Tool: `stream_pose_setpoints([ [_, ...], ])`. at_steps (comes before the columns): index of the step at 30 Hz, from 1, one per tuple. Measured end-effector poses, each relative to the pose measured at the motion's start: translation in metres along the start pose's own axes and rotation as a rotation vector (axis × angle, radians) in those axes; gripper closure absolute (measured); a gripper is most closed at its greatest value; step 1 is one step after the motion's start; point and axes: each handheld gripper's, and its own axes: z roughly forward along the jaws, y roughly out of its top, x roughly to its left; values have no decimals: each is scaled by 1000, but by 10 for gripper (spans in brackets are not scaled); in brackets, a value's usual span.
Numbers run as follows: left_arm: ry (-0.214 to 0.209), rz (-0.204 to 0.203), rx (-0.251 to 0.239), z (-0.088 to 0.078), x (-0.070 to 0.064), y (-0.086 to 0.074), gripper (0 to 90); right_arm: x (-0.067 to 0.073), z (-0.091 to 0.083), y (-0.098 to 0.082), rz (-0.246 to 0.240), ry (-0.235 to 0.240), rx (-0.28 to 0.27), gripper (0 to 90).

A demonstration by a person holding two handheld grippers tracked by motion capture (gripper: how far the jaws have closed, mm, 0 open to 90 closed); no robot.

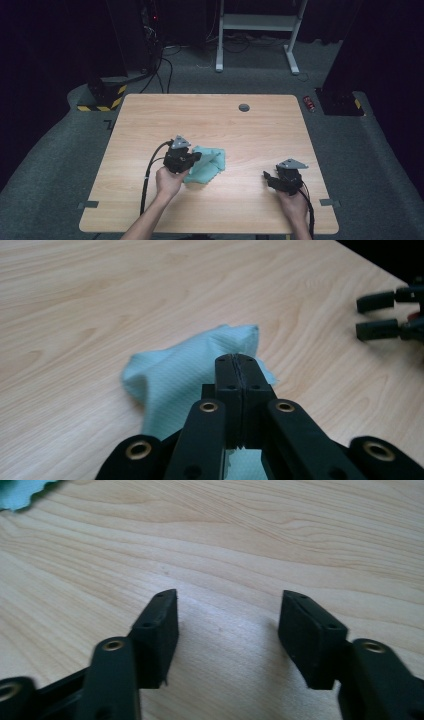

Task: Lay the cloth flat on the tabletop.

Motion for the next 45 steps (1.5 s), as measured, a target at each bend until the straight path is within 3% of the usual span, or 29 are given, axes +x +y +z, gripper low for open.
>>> stream_pose_setpoints([
  [5, 41, -42, -40, -14, 18, -2, 895, 7, -1, 0, -20, 14, -14, 612],
  [7, 58, -56, -43, -19, 26, -4, 895, 14, -1, 0, -24, 24, -16, 640],
  [10, 83, -74, -40, -21, 36, -9, 895, 31, -3, 5, -40, 99, -45, 651],
  [12, 92, -82, -34, -22, 42, -13, 894, 48, -4, 13, -76, 170, -75, 640],
  [17, 113, -114, -23, -18, 54, -23, 895, 85, 8, 36, -145, 268, -75, 622],
  [21, 136, -95, 6, -15, 58, -28, 894, 108, 25, 47, -137, 337, -72, 613],
  [26, 153, -102, 25, -12, 65, -33, 894, 135, 37, 55, -149, 376, -76, 610],
  [36, 155, -106, 37, -6, 66, -34, 894, 191, 56, 67, -263, 444, -12, 617],
  [39, 160, -110, 33, -8, 68, -33, 894, 197, 62, 65, -284, 435, 21, 633],
  [41, 165, -113, 29, -10, 69, -33, 894, 198, 62, 64, -292, 428, 11, 657],
  [45, 172, -111, 30, -12, 70, -32, 895, 198, 60, 62, -329, 389, 1, 815],
])
